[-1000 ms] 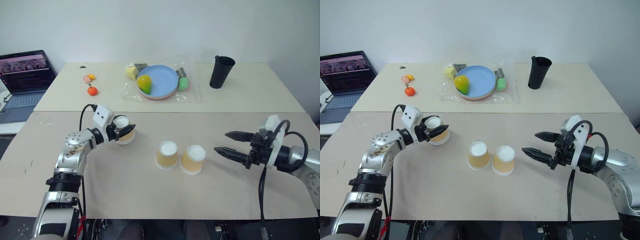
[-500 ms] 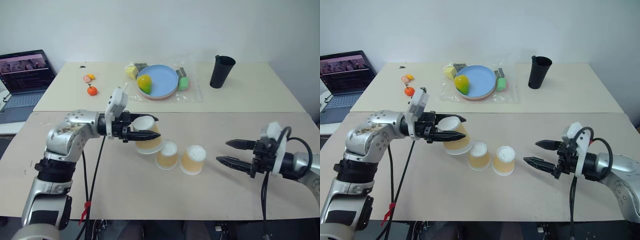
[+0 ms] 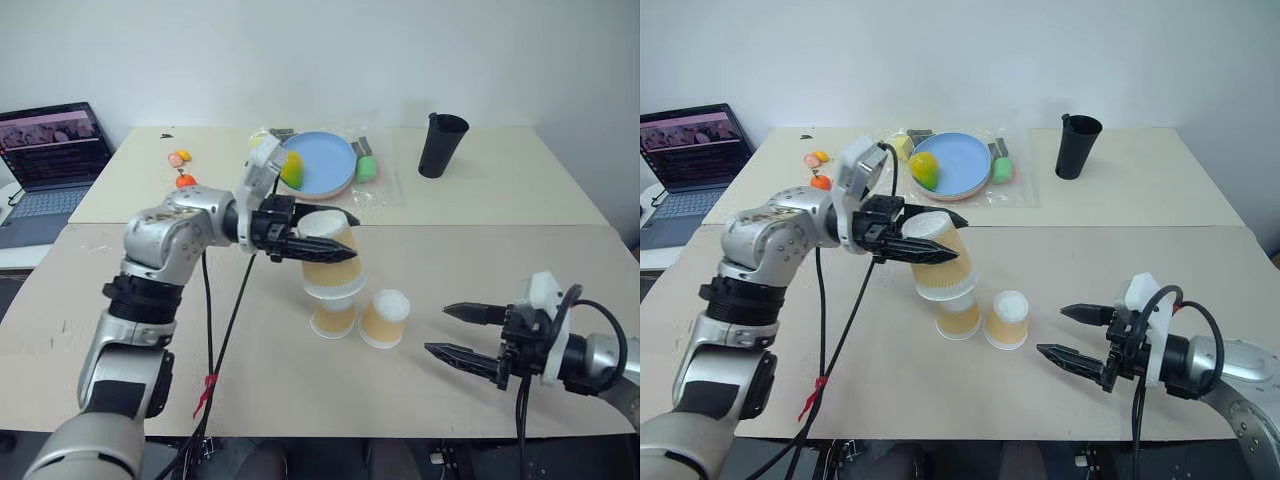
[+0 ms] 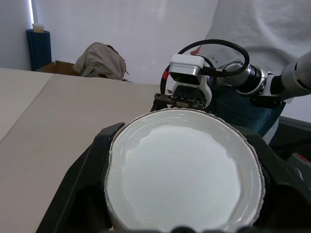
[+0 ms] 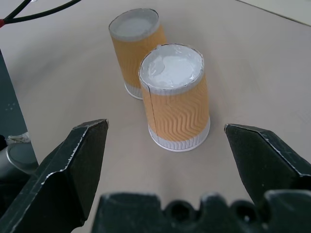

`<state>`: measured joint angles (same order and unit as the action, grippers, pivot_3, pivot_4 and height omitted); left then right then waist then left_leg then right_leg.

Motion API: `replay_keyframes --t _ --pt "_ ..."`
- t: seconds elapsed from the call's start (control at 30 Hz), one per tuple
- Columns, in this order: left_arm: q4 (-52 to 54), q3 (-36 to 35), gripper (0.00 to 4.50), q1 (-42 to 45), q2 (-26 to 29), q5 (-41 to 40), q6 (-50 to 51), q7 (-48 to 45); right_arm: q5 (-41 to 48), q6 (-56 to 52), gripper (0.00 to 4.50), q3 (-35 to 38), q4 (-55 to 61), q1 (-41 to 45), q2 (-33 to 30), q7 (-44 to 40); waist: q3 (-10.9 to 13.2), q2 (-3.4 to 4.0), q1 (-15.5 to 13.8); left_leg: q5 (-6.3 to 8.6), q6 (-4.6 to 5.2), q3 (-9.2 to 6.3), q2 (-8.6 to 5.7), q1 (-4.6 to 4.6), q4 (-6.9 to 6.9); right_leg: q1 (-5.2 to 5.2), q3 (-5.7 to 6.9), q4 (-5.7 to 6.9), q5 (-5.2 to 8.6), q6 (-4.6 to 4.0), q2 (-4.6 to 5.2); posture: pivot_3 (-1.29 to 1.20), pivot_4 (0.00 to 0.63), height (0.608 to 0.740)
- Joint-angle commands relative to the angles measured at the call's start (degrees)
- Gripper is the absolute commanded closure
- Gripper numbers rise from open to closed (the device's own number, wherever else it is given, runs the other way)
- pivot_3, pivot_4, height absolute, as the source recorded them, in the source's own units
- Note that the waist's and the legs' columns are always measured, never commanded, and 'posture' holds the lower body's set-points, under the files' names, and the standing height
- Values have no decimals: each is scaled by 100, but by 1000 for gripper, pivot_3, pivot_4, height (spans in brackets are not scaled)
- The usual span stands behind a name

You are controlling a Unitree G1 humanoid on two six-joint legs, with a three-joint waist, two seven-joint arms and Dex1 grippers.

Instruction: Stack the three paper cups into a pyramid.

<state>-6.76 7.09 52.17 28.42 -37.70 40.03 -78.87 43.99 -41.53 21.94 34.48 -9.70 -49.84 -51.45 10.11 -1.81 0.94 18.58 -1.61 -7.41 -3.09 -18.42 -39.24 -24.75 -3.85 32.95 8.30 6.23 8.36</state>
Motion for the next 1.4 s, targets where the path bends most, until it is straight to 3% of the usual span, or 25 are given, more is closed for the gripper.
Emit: replay_keyframes --t 0.03,0.23,1.03,1.1,1.17,1.4 --pt "-194 102 1847 240 -185 205 -247 -44 95 63 0 221 197 -8 24 111 0 0 -15 0 0 0 -1 0 0 0 0 -2 0 0 0 0 150 716" --pt "-667 225 1847 423 -571 492 -485 -41 122 79 0 214 259 -75 79 254 1 -2 -19 0 0 -1 -2 -4 0 1 0 -15 -13 -20 0 0 150 716" --pt "-995 660 1847 435 -1220 1302 -1289 -121 48 151 0 96 200 4 200 397 2 -3 -20 0 1 -2 -2 0 0 13 0 -20 -1 1 0 0 150 716" --pt "-1079 610 841 452 -1316 1316 -1324 -46 35 152 0 94 197 4 209 409 2 -3 -22 0 1 -2 -2 -1 0 13 0 -21 -1 1 0 0 150 716" --pt "-1171 561 150 475 -1395 1329 -1356 33 21 162 0 91 196 -5 215 410 2 -4 -23 0 1 -2 -2 0 0 14 0 -22 -1 1 0 0 150 716" --pt "-919 308 70 412 -1493 1193 -1272 399 50 146 0 118 157 34 208 406 3 -5 -13 1 1 -2 -2 3 0 17 0 -23 0 2 0 0 150 716"
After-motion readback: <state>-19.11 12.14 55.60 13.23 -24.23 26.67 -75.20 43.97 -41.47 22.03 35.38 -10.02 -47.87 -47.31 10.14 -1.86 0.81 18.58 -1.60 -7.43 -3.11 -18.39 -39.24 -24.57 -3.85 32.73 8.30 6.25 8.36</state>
